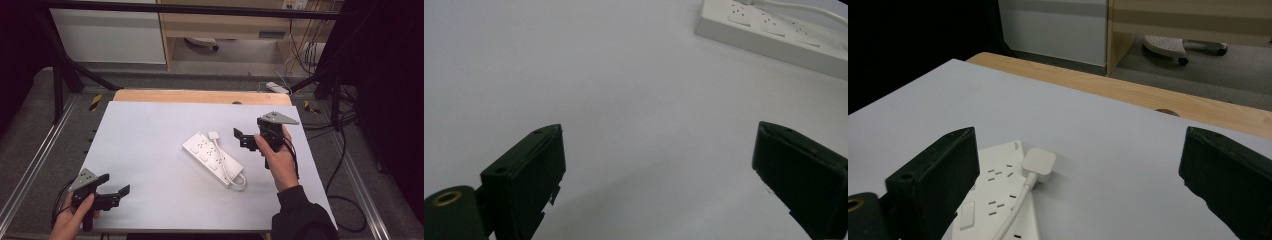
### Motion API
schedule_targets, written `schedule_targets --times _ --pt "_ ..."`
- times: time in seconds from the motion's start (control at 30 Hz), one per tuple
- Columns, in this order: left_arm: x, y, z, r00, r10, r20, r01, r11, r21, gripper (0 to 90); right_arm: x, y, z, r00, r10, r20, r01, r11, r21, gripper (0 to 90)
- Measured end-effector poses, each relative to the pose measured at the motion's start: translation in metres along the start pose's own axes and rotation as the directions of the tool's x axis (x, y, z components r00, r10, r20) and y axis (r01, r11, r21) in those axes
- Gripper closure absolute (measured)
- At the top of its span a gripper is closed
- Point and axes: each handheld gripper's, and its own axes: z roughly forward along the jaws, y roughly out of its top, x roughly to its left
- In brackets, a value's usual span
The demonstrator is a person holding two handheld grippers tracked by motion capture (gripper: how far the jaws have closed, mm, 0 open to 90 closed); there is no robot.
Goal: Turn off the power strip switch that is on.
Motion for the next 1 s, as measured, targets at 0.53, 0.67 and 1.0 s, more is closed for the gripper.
schedule_targets --times 0.53,0.67,1.0 --pt "0.001 0.0 0.0 0.9999 -0.01 -0.008 0.01 0.9999 -0.005 6.5 -0.019 -0.012 -0.037 0.9988 -0.007 0.048 0.009 0.999 -0.041 2.3" --pt "0.002 0.0 -0.001 0.9998 -0.014 -0.01 0.014 0.9999 -0.006 6.5 -0.026 -0.017 -0.047 0.9979 0.002 0.065 0.001 0.998 -0.056 2.4" --pt "0.001 0.0 -0.002 1.0 -0.007 -0.006 0.007 0.9999 -0.014 6.5 -0.043 -0.032 -0.07 0.9921 0.019 0.124 -0.009 0.996 -0.085 2.3"
